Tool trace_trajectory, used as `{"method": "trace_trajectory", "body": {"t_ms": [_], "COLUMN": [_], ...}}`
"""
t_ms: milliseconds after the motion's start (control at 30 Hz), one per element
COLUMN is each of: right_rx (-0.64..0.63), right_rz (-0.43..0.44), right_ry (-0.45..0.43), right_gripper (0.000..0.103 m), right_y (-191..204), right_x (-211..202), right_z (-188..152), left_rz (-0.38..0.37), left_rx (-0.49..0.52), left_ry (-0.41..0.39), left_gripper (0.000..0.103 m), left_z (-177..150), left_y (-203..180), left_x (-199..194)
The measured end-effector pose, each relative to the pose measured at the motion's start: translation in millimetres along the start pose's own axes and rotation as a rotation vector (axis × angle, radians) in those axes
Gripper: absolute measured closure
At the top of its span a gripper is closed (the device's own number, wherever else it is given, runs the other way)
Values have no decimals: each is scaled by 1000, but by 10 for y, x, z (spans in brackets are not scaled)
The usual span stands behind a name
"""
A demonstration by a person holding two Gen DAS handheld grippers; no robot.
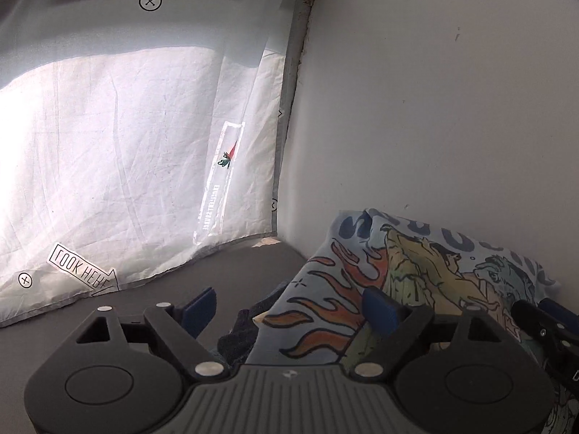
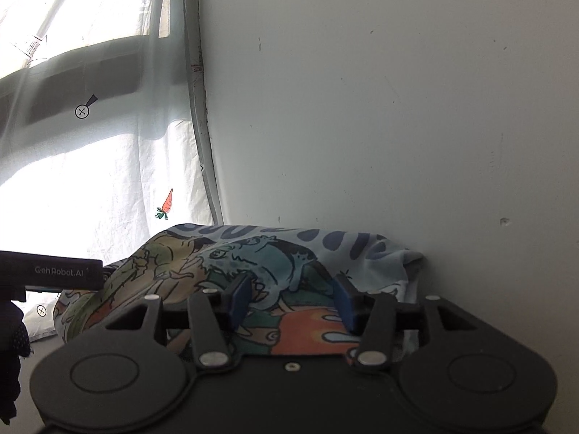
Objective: Fold clothes
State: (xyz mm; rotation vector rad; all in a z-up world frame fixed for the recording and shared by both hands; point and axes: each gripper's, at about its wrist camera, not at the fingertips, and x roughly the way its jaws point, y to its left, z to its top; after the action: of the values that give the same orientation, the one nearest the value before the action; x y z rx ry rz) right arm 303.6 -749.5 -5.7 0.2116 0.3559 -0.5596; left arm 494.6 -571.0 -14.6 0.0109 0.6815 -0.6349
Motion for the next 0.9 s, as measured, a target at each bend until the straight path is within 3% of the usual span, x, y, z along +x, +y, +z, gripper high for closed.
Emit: {"method": "trace_trajectory", "body": {"t_ms": [100, 167, 300, 467, 567, 667, 833, 900], "right_rx": [13, 12, 15, -15, -54, -6, -138, -183], "right_rz": [20, 18, 24, 8, -39, 15, 66, 111], "right_ry": [5, -1, 15, 43, 88, 88, 32, 20], "right_gripper": [51, 50, 49, 43, 27, 12, 1, 1], "right_y": [-39, -33, -18, 15, 109, 70, 298, 419], "right_x": [2, 12, 75, 65, 12, -149, -592, -778], "right_z": [-44, -59, -15, 58, 184, 250, 230, 190], "left_rz": [-17, -30, 28, 103, 166, 224, 289, 319], "left_rx": [-152, -193, -78, -56, 13, 52, -29, -74], "left_ry": [51, 61, 18, -10, -73, -160, -272, -312], "left_gripper": [7, 7, 6, 6, 6, 6, 2, 0], "left_z": [-162, -205, -217, -228, -272, -386, -757, -944], "left_y": [194, 263, 155, 173, 151, 172, 361, 452], "left_x": [193, 193, 101, -187, -582, -1102, -2012, -2355]}}
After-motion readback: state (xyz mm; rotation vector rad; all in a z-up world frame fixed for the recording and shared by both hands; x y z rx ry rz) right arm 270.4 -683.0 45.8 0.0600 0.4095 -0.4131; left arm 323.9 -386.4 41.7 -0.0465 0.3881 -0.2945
